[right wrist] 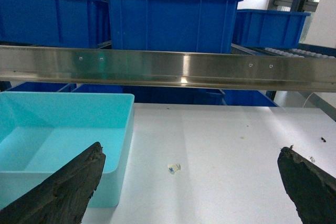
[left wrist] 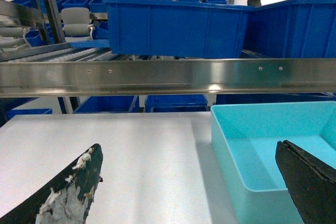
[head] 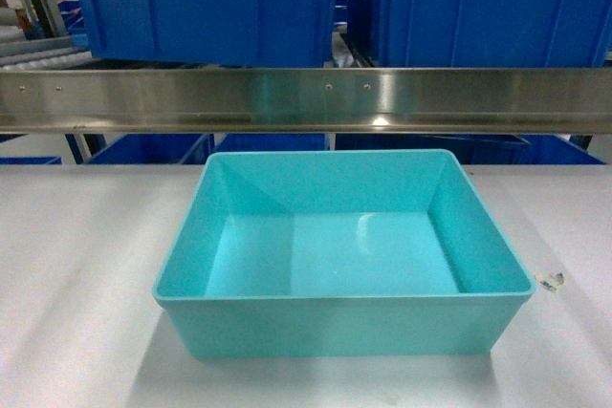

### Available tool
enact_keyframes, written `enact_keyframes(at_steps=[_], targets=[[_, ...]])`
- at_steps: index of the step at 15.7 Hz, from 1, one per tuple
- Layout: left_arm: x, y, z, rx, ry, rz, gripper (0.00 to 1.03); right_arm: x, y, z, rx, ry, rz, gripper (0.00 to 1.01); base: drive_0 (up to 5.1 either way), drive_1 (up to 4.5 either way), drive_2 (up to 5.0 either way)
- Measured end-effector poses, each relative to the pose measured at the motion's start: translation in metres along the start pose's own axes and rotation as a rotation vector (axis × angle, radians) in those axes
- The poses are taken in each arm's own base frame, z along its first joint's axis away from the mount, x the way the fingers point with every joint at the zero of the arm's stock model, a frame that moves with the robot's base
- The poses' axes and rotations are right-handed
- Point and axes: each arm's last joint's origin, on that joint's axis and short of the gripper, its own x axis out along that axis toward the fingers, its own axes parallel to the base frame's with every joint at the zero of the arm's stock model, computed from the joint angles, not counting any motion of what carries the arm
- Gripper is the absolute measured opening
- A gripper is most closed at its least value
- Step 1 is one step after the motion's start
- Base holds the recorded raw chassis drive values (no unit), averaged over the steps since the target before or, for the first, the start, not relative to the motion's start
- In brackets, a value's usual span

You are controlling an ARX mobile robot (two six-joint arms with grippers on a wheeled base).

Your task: Organize blue bins on left shelf correctly

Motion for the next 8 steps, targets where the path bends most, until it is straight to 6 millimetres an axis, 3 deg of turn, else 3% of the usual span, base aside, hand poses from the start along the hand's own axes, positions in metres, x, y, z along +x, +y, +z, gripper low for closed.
enact_keyframes(at_steps=[8], targets=[[0.0000, 0.0000, 0.0000, 0.000, 0.000, 0.000, 0.98, 0.0000, 0.0000, 0.0000, 0.000, 0.000, 0.000, 0.98, 0.0, 0.00, 0.0]])
